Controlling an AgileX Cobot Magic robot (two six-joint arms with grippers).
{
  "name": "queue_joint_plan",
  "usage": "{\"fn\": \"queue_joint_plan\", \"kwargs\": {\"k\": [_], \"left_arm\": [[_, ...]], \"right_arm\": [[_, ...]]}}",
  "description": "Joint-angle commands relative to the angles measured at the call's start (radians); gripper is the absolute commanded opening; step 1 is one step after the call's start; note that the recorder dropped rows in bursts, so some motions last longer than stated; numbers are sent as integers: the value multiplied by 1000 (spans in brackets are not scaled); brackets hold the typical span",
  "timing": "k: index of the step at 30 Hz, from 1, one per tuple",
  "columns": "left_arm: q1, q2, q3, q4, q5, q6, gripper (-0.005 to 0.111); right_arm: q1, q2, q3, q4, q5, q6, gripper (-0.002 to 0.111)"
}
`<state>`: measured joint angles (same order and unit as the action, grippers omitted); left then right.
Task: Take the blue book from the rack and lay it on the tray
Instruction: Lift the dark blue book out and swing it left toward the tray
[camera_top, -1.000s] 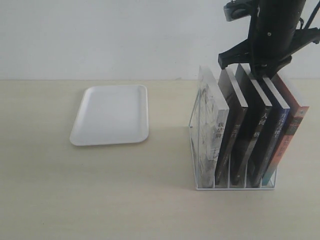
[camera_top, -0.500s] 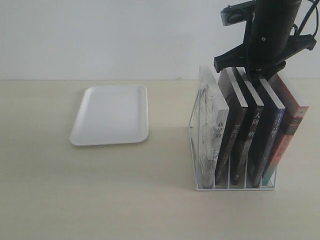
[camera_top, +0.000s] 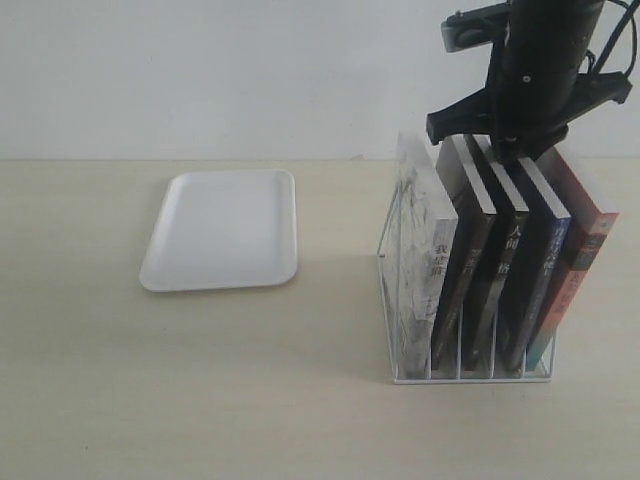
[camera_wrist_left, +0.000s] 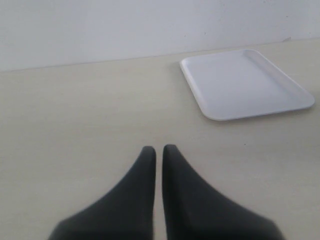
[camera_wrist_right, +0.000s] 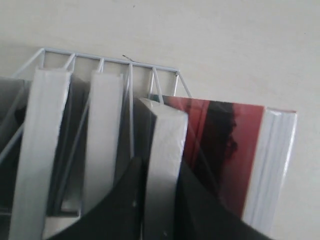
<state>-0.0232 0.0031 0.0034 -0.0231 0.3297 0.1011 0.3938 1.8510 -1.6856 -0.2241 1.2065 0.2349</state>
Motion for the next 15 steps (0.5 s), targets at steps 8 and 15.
{"fn": "queue_joint_plan", "kwargs": {"k": [8, 15], "left_arm": [[2, -3, -3, -2, -16, 4, 5], [2, -3, -3, -2, -16, 4, 5]], "right_arm": [[-6, -309, -1, -46, 15, -65, 0], [-6, -395, -1, -74, 15, -65, 0]]}}
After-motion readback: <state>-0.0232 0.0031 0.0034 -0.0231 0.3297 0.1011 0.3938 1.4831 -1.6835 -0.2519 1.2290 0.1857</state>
